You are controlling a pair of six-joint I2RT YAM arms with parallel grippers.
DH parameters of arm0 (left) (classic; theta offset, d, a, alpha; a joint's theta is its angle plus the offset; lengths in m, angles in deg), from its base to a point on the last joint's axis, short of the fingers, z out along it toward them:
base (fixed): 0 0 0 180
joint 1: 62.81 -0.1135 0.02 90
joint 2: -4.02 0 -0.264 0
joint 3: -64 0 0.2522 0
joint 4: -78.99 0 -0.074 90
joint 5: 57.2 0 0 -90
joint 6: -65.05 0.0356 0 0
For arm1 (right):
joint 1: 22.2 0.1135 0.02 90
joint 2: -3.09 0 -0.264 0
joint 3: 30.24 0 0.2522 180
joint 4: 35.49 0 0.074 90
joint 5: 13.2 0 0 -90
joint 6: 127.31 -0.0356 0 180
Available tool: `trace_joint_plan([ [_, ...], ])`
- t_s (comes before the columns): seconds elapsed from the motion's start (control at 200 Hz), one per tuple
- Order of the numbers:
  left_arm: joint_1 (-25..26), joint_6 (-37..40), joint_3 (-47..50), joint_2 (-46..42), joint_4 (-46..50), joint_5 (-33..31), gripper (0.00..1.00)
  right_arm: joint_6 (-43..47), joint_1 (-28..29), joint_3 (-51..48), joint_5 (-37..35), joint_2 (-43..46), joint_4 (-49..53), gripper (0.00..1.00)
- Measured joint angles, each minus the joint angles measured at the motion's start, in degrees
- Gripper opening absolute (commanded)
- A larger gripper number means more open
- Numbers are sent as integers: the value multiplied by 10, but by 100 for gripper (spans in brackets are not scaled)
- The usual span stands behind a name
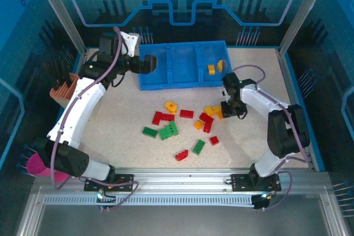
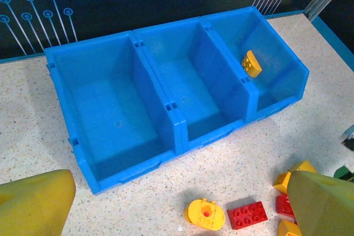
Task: Sort the legos into containers by color
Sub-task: Pick up the lego from the middle-right of the table, then place the lego in the container.
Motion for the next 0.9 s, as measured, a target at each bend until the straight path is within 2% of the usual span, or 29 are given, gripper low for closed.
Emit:
trace_joint_plan([
  [0.17, 0, 10, 3, -2, 0, -10, 99, 12, 25, 99, 0, -2, 27, 34],
  [0.295, 0, 16, 12, -12, 0, -23, 100, 29, 53, 207, -2, -38, 33, 35],
  [0.645, -7, 26, 36, -42, -22, -44, 99, 75, 101, 508, 6, -234, -4, 34],
  [0.901, -8, 25, 62, -64, -21, -46, 99, 104, 125, 717, 26, -422, 13, 35],
])
